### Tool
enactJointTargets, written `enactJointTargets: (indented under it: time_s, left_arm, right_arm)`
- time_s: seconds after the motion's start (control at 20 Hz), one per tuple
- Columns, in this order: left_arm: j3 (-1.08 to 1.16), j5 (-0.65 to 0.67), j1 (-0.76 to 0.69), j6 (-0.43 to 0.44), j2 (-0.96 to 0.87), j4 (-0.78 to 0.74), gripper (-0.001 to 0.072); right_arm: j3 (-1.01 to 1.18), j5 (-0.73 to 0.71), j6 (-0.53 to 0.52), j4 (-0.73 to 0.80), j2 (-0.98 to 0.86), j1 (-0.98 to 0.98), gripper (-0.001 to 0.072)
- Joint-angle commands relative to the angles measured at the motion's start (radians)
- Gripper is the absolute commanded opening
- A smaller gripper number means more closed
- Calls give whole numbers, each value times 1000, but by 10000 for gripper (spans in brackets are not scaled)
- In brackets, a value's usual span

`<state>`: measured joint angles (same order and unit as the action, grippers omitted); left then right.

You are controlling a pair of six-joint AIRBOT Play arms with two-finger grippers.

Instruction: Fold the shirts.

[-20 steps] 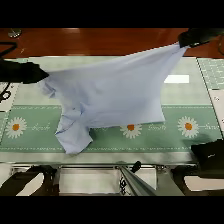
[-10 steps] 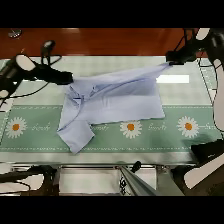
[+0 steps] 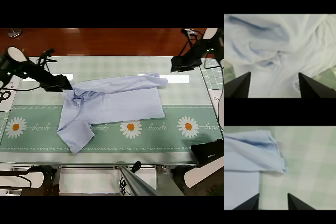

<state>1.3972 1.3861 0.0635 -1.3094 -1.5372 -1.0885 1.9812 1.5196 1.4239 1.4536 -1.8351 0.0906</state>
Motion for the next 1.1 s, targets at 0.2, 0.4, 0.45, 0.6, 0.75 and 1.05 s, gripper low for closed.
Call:
enactJointTargets:
  time_s: [0.2,0.4,0.45,0.6,0.75,1.05]
  left_arm:
    - [-354,143,270,-10,255,6,720]
    - [-715,43,329,27,422,4,720]
    - [-764,19,322,27,443,4,720]
    - [-838,-49,286,27,467,3,720]
    - [-841,-126,250,25,466,4,720]
    - [-842,-343,145,-58,455,4,528]
  right_arm:
    - [-22,266,-10,-219,42,218,434]
    - [-34,234,-10,-227,48,237,434]
    - [-34,224,-11,-225,48,230,434]
    - [-34,216,-12,-227,48,208,434]
    - [-34,216,-11,-242,48,198,434]
    - [-34,215,-11,-242,48,198,432]
